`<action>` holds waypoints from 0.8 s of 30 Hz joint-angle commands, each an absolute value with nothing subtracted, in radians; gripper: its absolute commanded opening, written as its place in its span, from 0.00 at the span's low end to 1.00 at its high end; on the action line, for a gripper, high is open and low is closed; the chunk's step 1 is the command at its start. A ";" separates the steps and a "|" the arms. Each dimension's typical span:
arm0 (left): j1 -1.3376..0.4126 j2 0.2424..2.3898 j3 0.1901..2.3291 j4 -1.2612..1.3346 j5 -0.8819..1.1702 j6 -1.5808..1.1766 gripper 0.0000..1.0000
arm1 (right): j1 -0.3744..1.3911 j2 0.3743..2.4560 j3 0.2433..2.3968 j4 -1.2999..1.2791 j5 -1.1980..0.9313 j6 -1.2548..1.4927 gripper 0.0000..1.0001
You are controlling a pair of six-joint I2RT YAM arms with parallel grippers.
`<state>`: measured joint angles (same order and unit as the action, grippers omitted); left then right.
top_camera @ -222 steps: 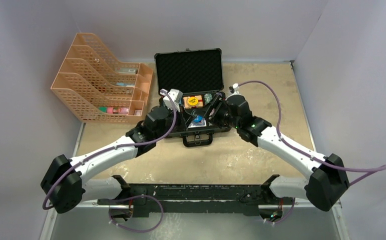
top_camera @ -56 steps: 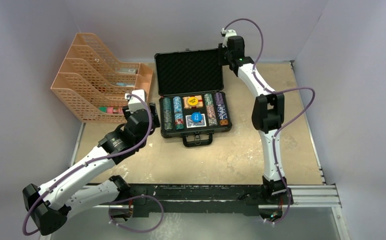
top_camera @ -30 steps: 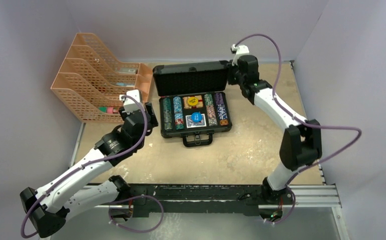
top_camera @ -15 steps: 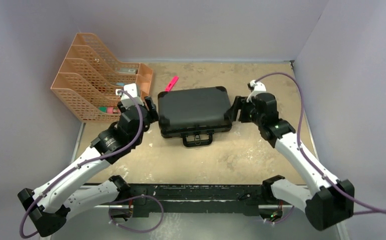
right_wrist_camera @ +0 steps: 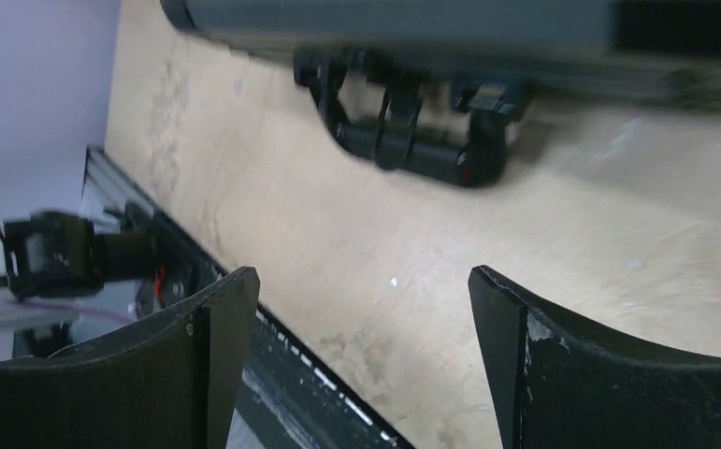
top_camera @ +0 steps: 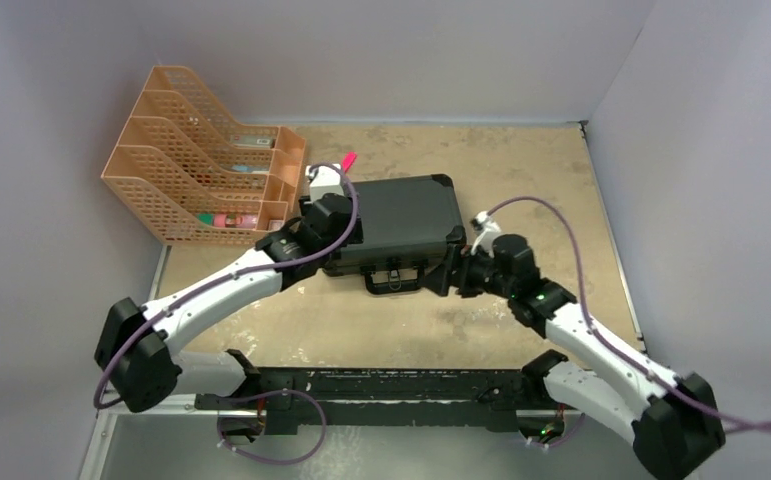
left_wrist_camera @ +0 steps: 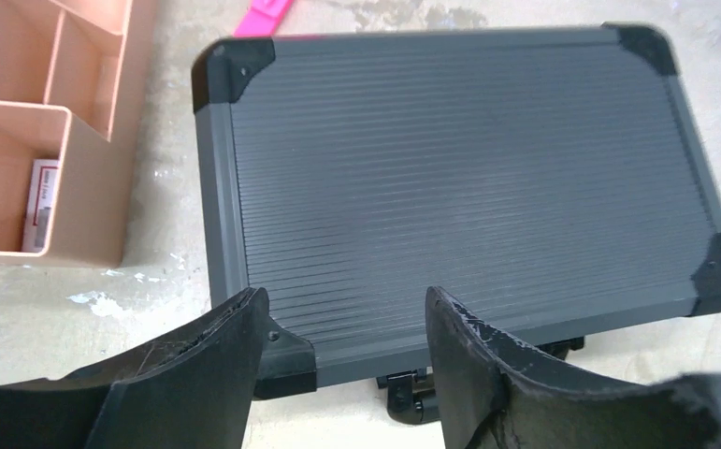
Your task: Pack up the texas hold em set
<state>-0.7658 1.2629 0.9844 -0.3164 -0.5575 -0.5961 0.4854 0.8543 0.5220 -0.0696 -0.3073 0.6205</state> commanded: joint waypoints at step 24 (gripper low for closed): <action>-0.763 1.551 1.035 -0.461 -0.568 -0.556 0.17 | 0.747 1.523 0.546 0.696 -0.231 0.825 0.89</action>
<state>-0.7658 1.5242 1.0382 -0.3843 -0.6060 -0.5808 0.7467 1.5009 0.4946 0.5697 -0.2527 0.8276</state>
